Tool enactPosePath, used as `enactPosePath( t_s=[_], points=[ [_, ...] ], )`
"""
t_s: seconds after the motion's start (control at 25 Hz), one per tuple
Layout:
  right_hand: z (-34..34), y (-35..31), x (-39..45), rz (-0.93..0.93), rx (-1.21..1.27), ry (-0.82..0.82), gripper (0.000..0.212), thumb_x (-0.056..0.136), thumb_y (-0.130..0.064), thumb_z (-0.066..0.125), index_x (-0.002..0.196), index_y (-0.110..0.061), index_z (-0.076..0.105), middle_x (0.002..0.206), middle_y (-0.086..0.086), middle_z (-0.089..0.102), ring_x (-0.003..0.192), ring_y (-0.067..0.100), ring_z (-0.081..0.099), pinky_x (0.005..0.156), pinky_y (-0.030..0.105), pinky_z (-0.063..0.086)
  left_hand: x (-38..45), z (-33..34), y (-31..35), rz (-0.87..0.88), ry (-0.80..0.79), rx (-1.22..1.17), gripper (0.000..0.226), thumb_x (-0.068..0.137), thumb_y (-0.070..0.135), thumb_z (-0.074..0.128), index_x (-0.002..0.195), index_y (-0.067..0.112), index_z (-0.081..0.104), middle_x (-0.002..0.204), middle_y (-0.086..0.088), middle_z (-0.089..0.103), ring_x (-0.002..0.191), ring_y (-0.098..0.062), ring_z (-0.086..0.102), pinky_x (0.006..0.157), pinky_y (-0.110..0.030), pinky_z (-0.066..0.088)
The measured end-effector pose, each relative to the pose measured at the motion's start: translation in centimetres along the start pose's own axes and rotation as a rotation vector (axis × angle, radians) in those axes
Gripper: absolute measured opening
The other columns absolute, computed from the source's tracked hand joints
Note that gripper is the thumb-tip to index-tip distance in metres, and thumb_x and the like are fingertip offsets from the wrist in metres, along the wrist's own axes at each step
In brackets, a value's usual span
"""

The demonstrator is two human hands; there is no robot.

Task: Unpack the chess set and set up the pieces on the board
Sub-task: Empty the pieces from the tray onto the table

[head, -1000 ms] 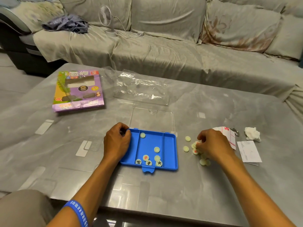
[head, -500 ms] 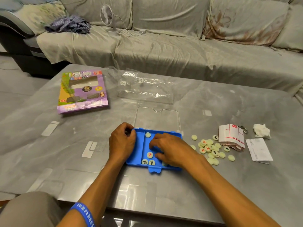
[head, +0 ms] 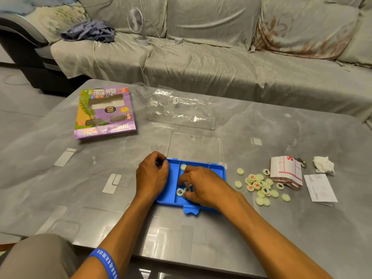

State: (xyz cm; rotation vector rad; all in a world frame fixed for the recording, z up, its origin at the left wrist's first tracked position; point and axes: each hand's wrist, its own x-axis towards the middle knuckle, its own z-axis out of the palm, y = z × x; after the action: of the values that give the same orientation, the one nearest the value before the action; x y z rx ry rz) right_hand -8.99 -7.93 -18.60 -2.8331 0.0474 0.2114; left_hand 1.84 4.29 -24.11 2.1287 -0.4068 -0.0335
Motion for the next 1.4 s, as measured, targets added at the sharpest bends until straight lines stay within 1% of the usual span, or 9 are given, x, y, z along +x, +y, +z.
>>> enactPosePath(
  t_s=[0.32, 0.64, 0.8, 0.96, 1.08, 1.16, 1.24, 1.32, 1.4],
  points=[
    [-0.3, 0.0, 0.6, 0.084, 0.092, 0.027, 0.025, 0.079, -0.018, 0.067, 0.104, -0.022, 0.07, 0.104, -0.004, 0.063, 0.091, 0.017, 0.059, 0.075, 0.029, 0.051, 0.0, 0.0, -0.1, 0.008, -0.003, -0.006, 0.005, 0.091, 0.025, 0.057, 0.091, 0.021, 0.06, 0.083, 0.007, 0.062, 0.074, -0.006, 0.057, 0.06, -0.016, 0.042],
    [0.3, -0.2, 1.3, 0.142, 0.127, 0.043, 0.023, 0.078, -0.008, 0.066, 0.097, -0.018, 0.072, 0.1, -0.001, 0.067, 0.086, 0.017, 0.062, 0.076, 0.032, 0.054, 0.0, 0.0, -0.2, 0.014, -0.003, -0.012, 0.004, 0.091, 0.024, 0.058, 0.09, 0.022, 0.06, 0.082, 0.008, 0.061, 0.073, -0.007, 0.057, 0.06, -0.016, 0.041],
    [-2.5, 0.9, -0.1, 0.174, 0.331, 0.175, 0.019, 0.076, -0.011, 0.068, 0.092, -0.021, 0.074, 0.094, -0.009, 0.067, 0.075, 0.006, 0.06, 0.068, 0.019, 0.047, 0.2, -0.1, -0.5, 0.015, 0.006, -0.014, 0.005, 0.091, 0.025, 0.058, 0.09, 0.021, 0.06, 0.081, 0.008, 0.061, 0.074, -0.007, 0.058, 0.06, -0.017, 0.042],
    [-5.9, 7.8, -6.1, 0.394, 0.303, 0.337, 0.016, 0.078, -0.012, 0.074, 0.086, -0.025, 0.071, 0.089, -0.012, 0.065, 0.075, 0.004, 0.061, 0.063, 0.014, 0.046, 0.4, 0.1, -0.5, 0.013, -0.003, -0.012, 0.006, 0.091, 0.025, 0.058, 0.09, 0.02, 0.061, 0.082, 0.008, 0.061, 0.075, -0.007, 0.057, 0.06, -0.017, 0.041],
    [-4.9, 12.3, -9.3, 0.635, 0.222, 0.232, 0.019, 0.08, -0.011, 0.074, 0.084, -0.029, 0.068, 0.095, -0.004, 0.067, 0.075, 0.006, 0.059, 0.057, 0.015, 0.041, 0.2, 0.1, -0.4, 0.0, -0.001, -0.01, 0.006, 0.091, 0.025, 0.058, 0.09, 0.02, 0.061, 0.082, 0.008, 0.061, 0.074, -0.006, 0.056, 0.06, -0.017, 0.04],
    [-3.9, 12.9, -9.5, 0.695, 0.151, 0.147, 0.014, 0.084, -0.014, 0.069, 0.092, -0.025, 0.07, 0.1, 0.0, 0.067, 0.077, 0.01, 0.059, 0.056, 0.016, 0.041, 0.1, 0.2, -0.3, -0.003, -0.005, -0.013, 0.006, 0.091, 0.025, 0.058, 0.09, 0.02, 0.061, 0.083, 0.007, 0.061, 0.074, -0.006, 0.056, 0.059, -0.017, 0.04],
    [-3.9, 11.4, -8.6, 0.615, 0.04, 0.217, 0.018, 0.085, -0.019, 0.066, 0.102, -0.024, 0.069, 0.109, -0.001, 0.065, 0.088, 0.015, 0.059, 0.068, 0.023, 0.047, 0.1, 0.2, -0.2, -0.005, -0.005, -0.016, 0.006, 0.092, 0.025, 0.058, 0.091, 0.02, 0.061, 0.084, 0.006, 0.062, 0.075, -0.006, 0.057, 0.059, -0.016, 0.04],
    [-4.2, 8.1, -7.0, 0.329, 0.065, 0.259, 0.029, 0.083, -0.024, 0.068, 0.111, -0.028, 0.065, 0.117, -0.008, 0.058, 0.102, 0.014, 0.055, 0.083, 0.028, 0.046, 0.1, 0.2, -0.2, -0.01, -0.003, -0.026, 0.006, 0.091, 0.025, 0.058, 0.09, 0.02, 0.061, 0.083, 0.006, 0.062, 0.075, -0.007, 0.057, 0.059, -0.016, 0.04],
    [-3.8, 4.5, -5.1, 0.041, 0.109, 0.084, 0.038, 0.082, -0.028, 0.068, 0.118, -0.033, 0.06, 0.122, -0.016, 0.053, 0.108, 0.008, 0.051, 0.088, 0.027, 0.044, 0.1, 0.2, -0.2, -0.012, -0.006, -0.025, 0.005, 0.091, 0.025, 0.058, 0.09, 0.021, 0.061, 0.083, 0.007, 0.062, 0.076, -0.007, 0.057, 0.059, -0.016, 0.04]
  ],
)
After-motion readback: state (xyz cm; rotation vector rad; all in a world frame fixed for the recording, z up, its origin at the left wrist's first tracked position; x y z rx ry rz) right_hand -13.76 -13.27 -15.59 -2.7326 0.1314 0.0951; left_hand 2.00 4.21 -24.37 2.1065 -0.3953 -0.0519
